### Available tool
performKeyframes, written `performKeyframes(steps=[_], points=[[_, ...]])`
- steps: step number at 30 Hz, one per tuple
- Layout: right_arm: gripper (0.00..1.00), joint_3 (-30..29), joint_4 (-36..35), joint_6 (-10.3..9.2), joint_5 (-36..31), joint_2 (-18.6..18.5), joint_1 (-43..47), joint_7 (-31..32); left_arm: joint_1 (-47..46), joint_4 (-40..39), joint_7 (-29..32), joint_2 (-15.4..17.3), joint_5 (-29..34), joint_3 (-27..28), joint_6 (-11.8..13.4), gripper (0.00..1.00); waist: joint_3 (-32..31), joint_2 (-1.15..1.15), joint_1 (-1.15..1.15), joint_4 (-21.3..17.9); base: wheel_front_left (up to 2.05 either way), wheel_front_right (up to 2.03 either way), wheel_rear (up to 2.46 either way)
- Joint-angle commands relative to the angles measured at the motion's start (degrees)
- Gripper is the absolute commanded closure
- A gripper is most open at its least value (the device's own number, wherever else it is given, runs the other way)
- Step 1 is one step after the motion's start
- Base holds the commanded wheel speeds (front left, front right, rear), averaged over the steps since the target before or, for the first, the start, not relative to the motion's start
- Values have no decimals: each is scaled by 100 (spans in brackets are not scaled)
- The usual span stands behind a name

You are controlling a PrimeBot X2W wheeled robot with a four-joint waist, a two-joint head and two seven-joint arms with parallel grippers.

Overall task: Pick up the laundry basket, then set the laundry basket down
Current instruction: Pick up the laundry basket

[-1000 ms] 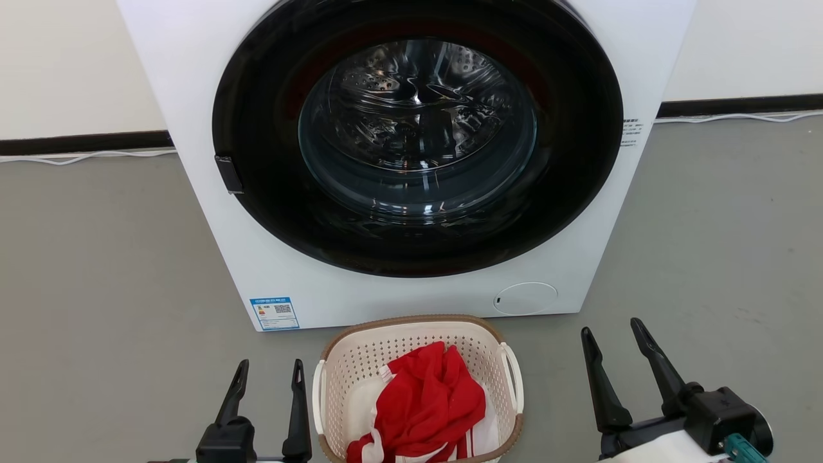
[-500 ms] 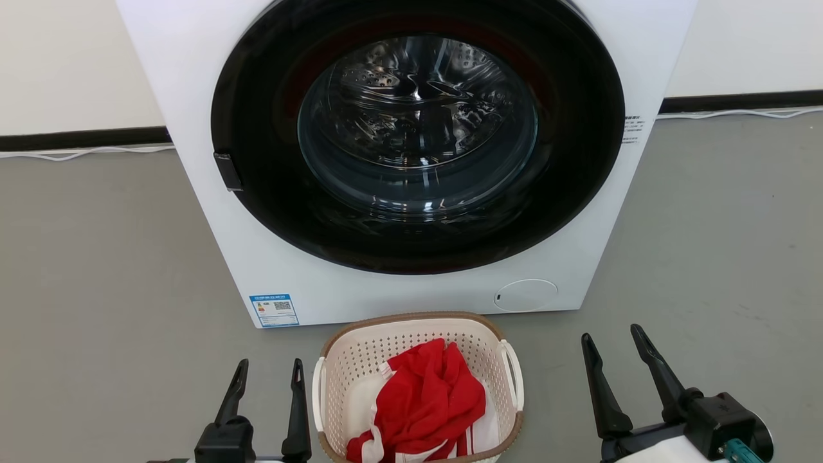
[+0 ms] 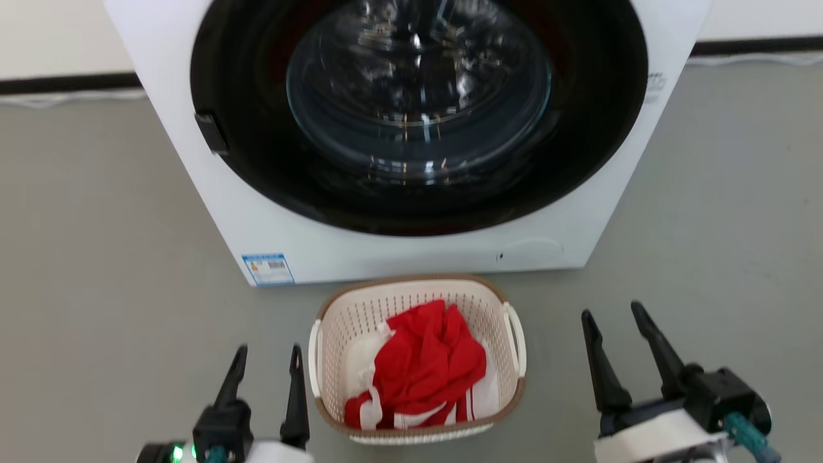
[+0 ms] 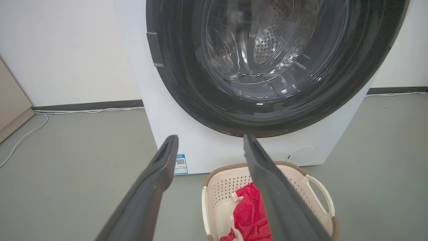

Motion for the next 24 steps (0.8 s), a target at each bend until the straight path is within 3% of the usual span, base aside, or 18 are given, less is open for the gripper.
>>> performKeyframes(steps=[1, 14, 24], points=[[0, 130, -56, 41, -13, -51, -338, -69, -422, -99, -52, -36, -42, 169, -33, 0, 328, 0, 0, 16, 0, 0, 0], [0, -79, 404, 41, -168, -51, -1352, -69, -1567, 463, -52, -37, -376, 20, -27, 0, 1785, 0, 0, 175, 0, 0, 0], [0, -241, 1139, 41, -329, -51, -2315, -69, -2568, 1186, -52, -38, -555, -86, -133, 0, 2922, 0, 0, 319, 0, 0, 0]])
